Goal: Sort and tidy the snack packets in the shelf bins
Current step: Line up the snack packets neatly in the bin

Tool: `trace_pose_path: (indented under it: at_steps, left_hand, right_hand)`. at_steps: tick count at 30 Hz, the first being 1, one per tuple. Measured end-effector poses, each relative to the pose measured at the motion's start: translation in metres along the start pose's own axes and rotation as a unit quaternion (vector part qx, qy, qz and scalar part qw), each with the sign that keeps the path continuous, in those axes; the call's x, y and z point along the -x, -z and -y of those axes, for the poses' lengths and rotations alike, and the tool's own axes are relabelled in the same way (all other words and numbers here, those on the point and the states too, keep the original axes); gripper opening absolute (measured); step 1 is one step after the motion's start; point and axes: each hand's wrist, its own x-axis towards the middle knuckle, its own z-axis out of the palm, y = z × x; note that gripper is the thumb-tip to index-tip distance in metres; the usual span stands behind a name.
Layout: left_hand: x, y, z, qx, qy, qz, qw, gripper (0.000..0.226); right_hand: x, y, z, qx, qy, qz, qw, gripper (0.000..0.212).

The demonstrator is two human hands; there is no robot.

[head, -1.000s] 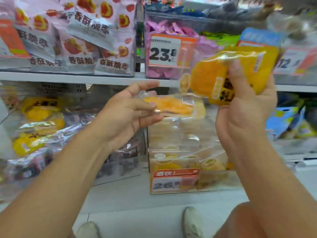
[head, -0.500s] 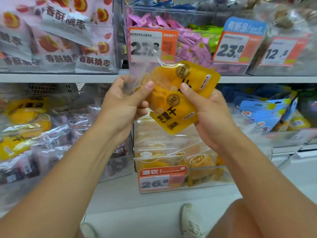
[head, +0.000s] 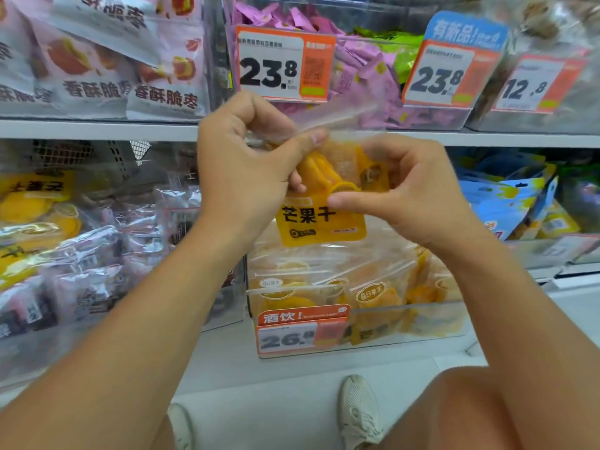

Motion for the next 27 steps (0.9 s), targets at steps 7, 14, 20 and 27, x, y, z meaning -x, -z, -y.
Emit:
trace_pose_path:
  at_steps: [7,14,20,27]
  left_hand:
    - [-0.006,0.012,0.0,0.029,0.03,0.053,0.998,0.041]
    - [0.011,0.053,0.039,-0.293,-0.025,0.363,0.884,0.016]
    - [0.014,0.047,0.039,-0.274,-0.048,0.371,0.886,0.013]
    - [0.01,0.049,0.041,-0.253,0.007,0.405,0.878,0.021]
  right_hand:
    - [-0.003,-0.011,-0.006,-0.115,-0.07,-0.001,0.991,0.036]
    - [0.002,0.006,-0.015,-0.35,-0.158,-0.019,0.923,0.047]
    - [0.005,0.005,-0.009,-0.398,-0.148,-0.007,0.905,0.047]
    - [0.008,0.006,-0.006,-0.407,-0.177,-0.005,0.896,0.03]
